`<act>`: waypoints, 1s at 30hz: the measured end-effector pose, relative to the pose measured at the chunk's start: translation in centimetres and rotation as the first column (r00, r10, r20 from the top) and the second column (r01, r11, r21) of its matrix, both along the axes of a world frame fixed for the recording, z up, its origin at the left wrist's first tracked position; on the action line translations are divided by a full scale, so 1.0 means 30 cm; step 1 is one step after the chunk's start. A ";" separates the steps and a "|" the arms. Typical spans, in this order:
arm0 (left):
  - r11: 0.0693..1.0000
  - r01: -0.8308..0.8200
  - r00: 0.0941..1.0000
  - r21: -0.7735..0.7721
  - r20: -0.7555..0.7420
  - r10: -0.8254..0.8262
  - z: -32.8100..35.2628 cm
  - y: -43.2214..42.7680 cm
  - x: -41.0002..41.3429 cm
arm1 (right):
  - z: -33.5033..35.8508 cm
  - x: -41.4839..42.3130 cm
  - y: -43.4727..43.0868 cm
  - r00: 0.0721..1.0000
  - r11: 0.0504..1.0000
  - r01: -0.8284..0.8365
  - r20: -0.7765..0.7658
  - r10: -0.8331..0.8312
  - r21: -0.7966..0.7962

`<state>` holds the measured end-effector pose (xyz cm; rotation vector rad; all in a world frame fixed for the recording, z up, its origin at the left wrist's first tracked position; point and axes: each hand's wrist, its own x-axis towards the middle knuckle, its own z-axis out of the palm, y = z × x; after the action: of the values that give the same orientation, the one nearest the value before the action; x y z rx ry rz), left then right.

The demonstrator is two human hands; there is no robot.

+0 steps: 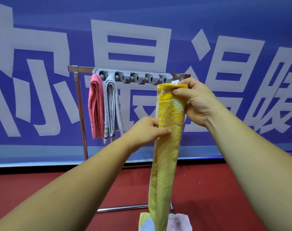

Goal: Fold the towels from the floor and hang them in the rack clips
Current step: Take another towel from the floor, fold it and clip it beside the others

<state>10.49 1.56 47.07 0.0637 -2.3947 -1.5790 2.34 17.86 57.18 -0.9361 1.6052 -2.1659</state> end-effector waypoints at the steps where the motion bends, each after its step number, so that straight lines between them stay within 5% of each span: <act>1: 0.999 -0.016 1.000 -0.034 0.007 0.017 -0.008 -0.001 -0.001 | 0.004 -0.003 0.002 1.000 1.000 -0.002 0.003 0.002 -0.006; 11: 0.997 0.020 0.997 -0.080 0.082 -0.013 -0.100 -0.010 -0.013 | 0.071 -0.036 0.015 0.997 0.988 0.056 0.052 -0.049 -0.142; 19: 0.989 0.125 0.991 0.083 0.029 -0.128 -0.081 -0.021 -0.018 | 0.149 -0.108 0.005 0.957 0.953 0.285 0.087 -0.277 -0.100; 30: 0.938 0.157 0.986 0.310 0.002 -0.166 -0.081 -0.045 0.018 | 0.151 -0.181 -0.029 0.919 0.927 0.376 0.134 -0.371 -0.012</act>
<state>11.03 0.23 44.63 -0.0524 -2.1982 -2.0318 -3.09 16.98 61.69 -0.5122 1.8029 -2.4534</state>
